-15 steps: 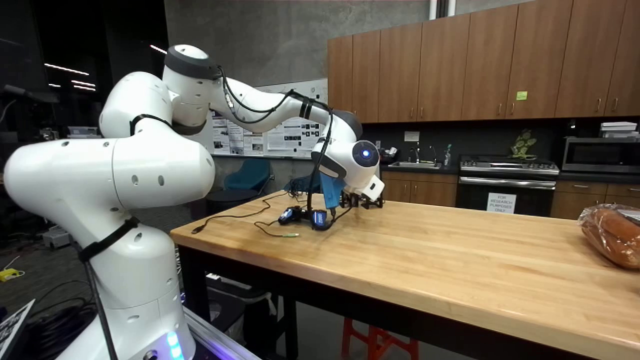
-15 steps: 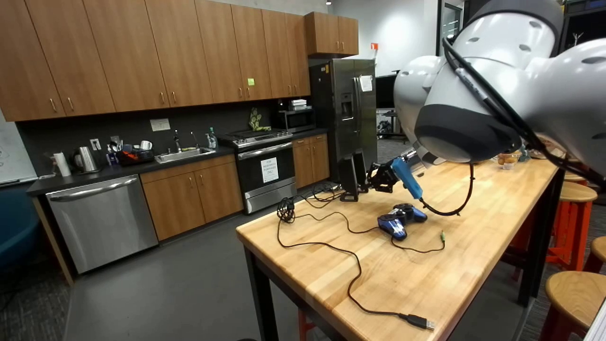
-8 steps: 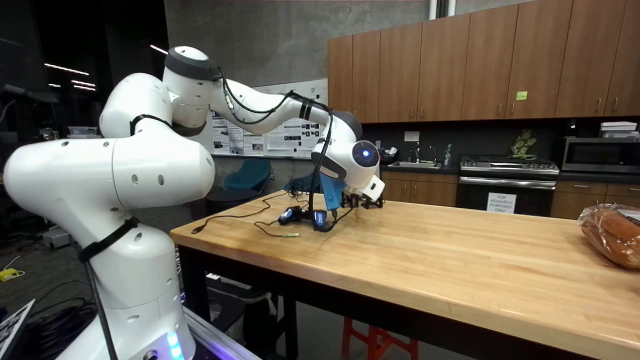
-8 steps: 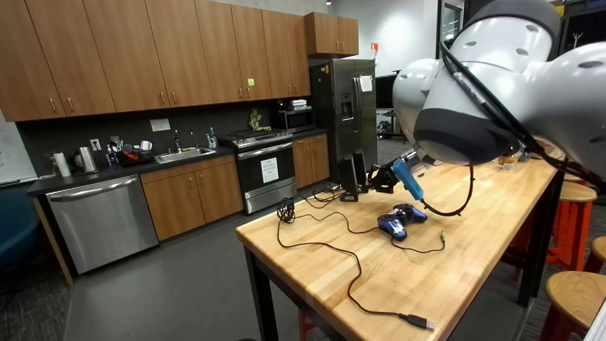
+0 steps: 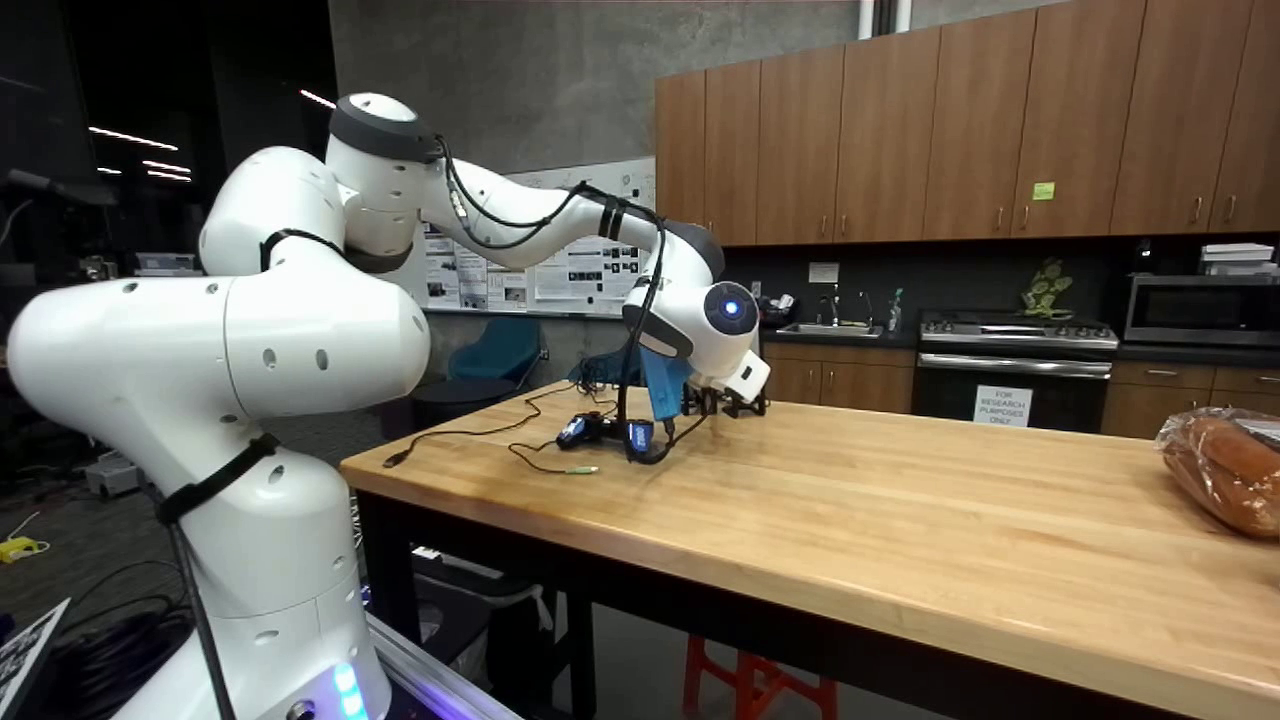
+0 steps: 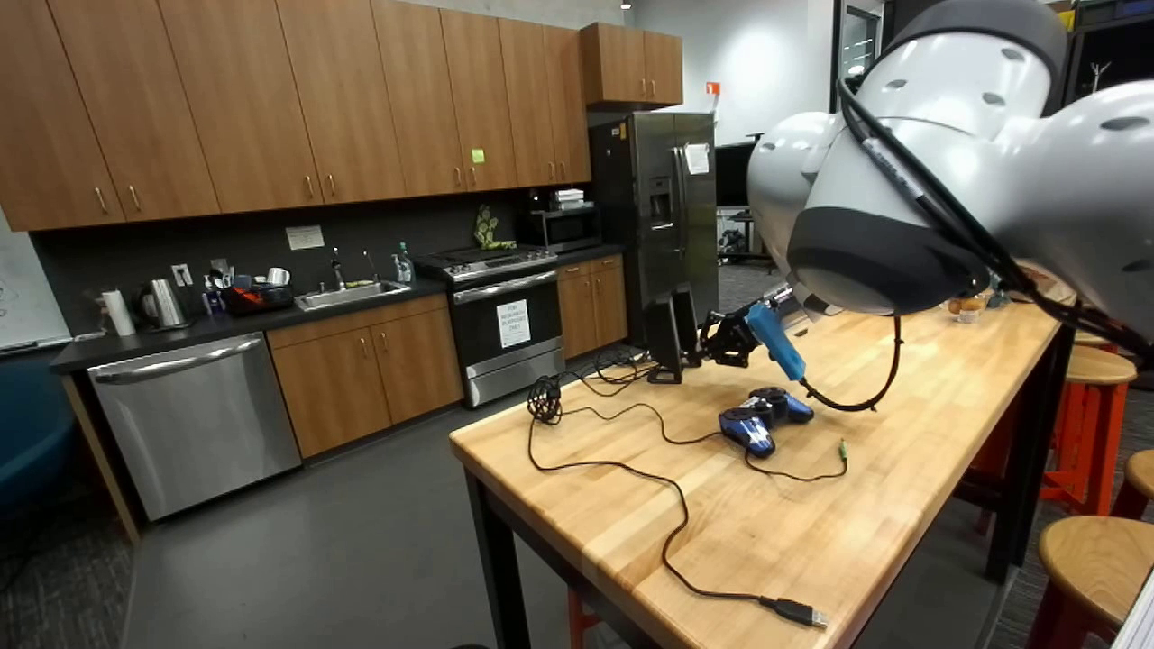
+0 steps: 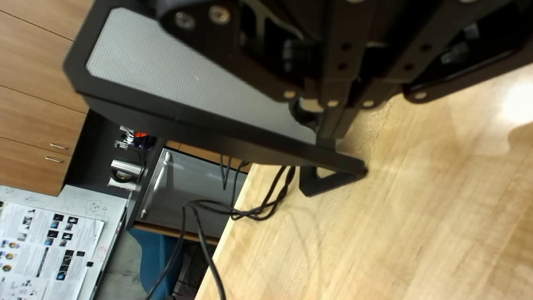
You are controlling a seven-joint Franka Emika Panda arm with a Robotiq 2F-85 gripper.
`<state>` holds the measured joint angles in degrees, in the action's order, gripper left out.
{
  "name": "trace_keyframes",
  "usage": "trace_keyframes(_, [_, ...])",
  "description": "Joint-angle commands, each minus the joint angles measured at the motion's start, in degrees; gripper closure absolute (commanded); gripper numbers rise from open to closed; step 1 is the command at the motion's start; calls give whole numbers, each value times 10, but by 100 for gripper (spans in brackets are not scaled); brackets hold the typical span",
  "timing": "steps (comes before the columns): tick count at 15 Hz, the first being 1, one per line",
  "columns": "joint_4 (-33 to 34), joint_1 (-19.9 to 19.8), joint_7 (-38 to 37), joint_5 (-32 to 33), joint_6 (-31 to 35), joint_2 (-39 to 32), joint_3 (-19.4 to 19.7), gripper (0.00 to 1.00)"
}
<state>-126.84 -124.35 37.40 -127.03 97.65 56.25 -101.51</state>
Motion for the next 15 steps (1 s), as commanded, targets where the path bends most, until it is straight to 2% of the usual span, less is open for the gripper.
trace_keyframes(1, [-3, 1, -18, -10, -11, 2, 8, 100])
trace_keyframes(10, [-4, 2, -56, -43, -8, 0, 5, 100])
trace_keyframes(15, [-1, 0, -18, -50, -16, 14, 9, 100])
